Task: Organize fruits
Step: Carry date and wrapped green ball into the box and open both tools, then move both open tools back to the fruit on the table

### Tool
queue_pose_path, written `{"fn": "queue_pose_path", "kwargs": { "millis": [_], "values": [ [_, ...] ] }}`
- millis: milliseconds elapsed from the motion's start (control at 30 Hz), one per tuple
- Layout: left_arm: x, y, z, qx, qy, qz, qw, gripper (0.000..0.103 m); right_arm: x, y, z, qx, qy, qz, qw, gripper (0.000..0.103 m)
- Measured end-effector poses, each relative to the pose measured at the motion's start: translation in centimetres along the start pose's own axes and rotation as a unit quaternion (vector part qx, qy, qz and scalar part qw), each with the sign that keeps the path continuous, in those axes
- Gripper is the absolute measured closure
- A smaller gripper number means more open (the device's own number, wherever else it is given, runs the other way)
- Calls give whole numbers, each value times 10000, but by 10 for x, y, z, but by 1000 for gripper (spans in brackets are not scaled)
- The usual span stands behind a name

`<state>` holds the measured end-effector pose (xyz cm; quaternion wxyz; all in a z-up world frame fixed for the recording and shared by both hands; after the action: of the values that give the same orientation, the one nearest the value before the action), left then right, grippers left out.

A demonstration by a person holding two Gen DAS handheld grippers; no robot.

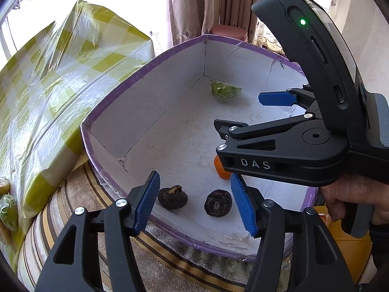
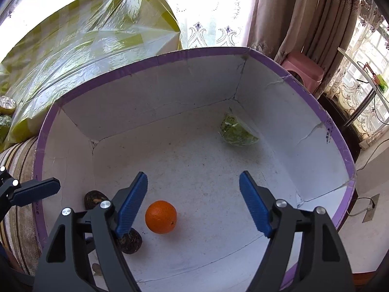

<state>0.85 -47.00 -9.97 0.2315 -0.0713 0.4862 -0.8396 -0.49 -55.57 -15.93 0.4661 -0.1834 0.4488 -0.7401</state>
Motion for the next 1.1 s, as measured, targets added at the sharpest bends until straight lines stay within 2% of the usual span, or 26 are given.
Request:
{"fn": "queue_pose_path", "kwargs": {
  "millis": [300, 633, 900, 1000, 1100],
  "values": [
    [-10, -19, 1, 200, -115, 29, 9997, 41, -15, -15, 6, 97, -136, 19, 9999, 25],
    [-42, -63, -11, 528, -469, 89, 9975, 38, -54, -42, 20, 323, -368, 256, 9985, 22],
    [-76, -105, -38, 776, -815, 261, 9933, 32, -96, -64, 27, 547, -601, 428, 9958, 22],
    [-94, -129, -54, 917, -962, 462, 9901, 27, -114, -66, 26, 562, -717, 488, 9946, 21],
    [-115, -150, -74, 985, -1170, 716, 9856, 27, -135, -64, 21, 494, -838, 579, 9936, 21]
  ]
}}
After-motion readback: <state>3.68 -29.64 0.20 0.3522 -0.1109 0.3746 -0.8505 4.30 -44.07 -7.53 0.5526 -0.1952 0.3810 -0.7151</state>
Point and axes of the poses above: each gripper's, at about its wrist camera, not at the fingertips, and y roughly the way its jaws point, x to its right, z to its top, the point moved 9 cm from there along y, roughly the way its jaws point, and after that the axes turned 12 degrees about y, right-handed, at the moved point
